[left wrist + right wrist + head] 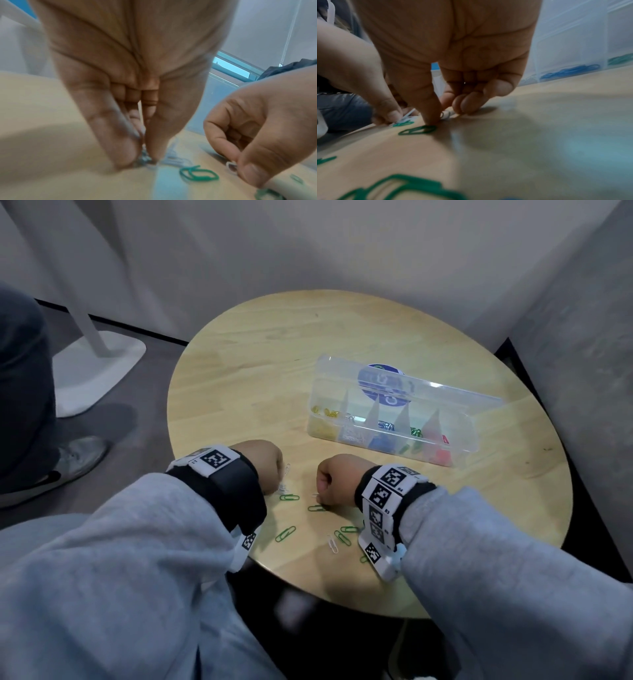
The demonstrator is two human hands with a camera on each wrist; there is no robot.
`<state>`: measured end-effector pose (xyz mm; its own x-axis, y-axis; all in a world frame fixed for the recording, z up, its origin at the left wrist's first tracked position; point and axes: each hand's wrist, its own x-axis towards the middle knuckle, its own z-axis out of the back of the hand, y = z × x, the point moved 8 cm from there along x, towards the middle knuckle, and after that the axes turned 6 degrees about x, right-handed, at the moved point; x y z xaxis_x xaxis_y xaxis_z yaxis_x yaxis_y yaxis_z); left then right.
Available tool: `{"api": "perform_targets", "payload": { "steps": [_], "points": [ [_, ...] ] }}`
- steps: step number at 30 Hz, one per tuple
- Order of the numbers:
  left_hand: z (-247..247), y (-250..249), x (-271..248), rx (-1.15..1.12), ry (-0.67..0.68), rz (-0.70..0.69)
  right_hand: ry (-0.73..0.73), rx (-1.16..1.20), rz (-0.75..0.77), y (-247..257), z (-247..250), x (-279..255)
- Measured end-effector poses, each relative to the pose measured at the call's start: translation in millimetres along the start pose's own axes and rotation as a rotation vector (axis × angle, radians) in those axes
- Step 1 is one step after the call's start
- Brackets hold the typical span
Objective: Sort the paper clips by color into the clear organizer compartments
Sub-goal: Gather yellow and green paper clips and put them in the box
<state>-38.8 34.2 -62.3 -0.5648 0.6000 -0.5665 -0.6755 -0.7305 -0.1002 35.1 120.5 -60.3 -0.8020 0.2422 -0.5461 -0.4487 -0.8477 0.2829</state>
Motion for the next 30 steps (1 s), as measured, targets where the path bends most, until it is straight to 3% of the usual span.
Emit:
{"api": "perform_targets", "payload": {
  "steps": [5,8,13,17,21,24,28,30],
  "points": [
    [14.0,13.9,-1.1,-0.085,-0.102,0.01,-0.051,0.036,-0.043,-12.2,5.7,-0.5],
    [9.9,23.3,-2.2,-0.024,-0.045,0.075,-0.079,0.097,-0.066,-21.9,8.2,1.3],
    [-4.8,23.2,3.8,-0.029,0.026,0.143,-0.17,0.542,-0.125,-36.3,17.0,2.3],
    [-4.4,13.7,6.1,-0.012,0.013,0.104,-0.096,1.101,-0.18,-35.2,11.1,2.3],
    [-4.7,10.4,8.4,-0.024,0.001,0.046,-0.035,1.284,-0.211,-24.7,6.4,4.8],
    [5.1,9.5,7.8,-0.033,-0.096,-0.008,-0.036,1.145,-0.128,-17.4,8.6,9.1],
    [4.7,1.5,6.4,-0.008,-0.091,-0.085,-0.156,0.483,-0.084,-12.4,16.9,16.3],
    [3.8,-1.5,5.5,0.006,-0.081,-0.111,-0.149,0.285,-0.05,0.0,15.5,17.5]
  ]
}}
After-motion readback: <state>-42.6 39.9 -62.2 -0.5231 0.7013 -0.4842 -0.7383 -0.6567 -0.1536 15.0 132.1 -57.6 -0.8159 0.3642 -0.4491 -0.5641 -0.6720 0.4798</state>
